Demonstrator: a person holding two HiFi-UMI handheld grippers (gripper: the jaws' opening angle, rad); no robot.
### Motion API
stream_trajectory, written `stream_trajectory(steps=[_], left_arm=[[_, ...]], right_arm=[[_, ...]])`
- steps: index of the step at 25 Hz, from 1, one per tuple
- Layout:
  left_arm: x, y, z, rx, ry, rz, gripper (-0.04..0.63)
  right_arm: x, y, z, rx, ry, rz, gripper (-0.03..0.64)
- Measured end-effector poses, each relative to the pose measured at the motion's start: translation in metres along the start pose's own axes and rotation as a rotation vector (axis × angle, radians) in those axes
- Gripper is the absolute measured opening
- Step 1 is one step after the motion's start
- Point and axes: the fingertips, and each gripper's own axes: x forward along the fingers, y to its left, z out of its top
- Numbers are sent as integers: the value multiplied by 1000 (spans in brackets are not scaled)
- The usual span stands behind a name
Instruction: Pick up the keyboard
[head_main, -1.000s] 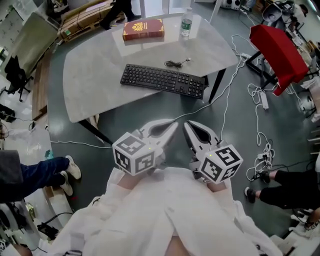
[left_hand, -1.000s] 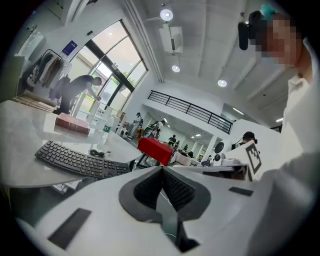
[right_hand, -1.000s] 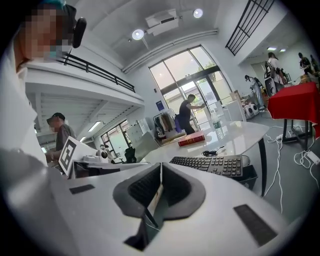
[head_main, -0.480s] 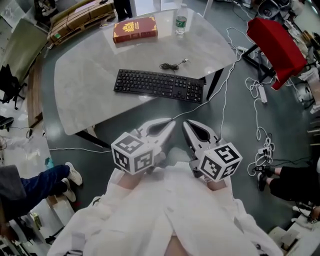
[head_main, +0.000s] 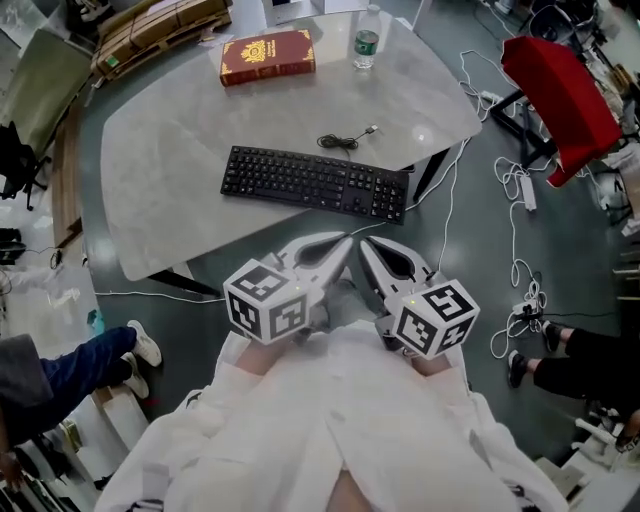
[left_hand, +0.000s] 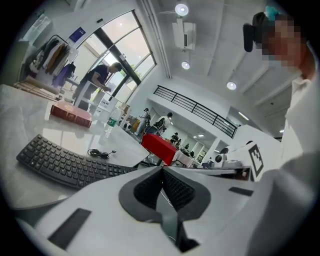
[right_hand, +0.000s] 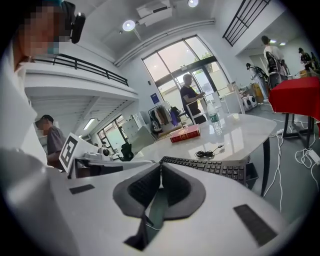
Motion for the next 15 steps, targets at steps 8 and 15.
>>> stream_trajectory(steps=[8,15], left_arm=[[36,28,25,-3,11,18,14],[63,43,47,11,-5,50,14]], right_arm=[[28,-47,36,-6,-3,0,32],[43,-74,58,-12,-5,33,32]])
